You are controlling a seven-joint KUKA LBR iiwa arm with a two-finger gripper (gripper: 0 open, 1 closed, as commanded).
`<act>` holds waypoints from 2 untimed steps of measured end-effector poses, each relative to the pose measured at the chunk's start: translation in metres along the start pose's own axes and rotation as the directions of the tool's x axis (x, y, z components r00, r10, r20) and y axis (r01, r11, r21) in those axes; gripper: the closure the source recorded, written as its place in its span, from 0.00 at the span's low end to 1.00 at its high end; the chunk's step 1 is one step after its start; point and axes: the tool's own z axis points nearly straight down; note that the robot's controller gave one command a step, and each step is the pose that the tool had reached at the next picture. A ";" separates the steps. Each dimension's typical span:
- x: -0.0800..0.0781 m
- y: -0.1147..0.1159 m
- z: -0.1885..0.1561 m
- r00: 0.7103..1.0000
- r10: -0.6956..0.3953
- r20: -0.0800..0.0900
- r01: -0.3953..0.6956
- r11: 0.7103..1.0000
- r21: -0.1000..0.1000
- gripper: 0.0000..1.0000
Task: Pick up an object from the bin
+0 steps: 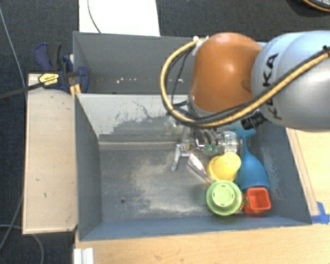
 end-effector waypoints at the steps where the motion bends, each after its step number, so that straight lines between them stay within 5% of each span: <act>1: -0.002 -0.001 -0.004 1.000 0.005 0.008 -0.005 1.000 -0.001 0.00; 2: -0.025 -0.069 0.138 1.000 0.013 0.013 -0.013 1.000 -0.002 0.00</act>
Offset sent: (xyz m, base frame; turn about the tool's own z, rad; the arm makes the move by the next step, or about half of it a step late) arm 0.0248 -0.0751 -0.1525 0.0117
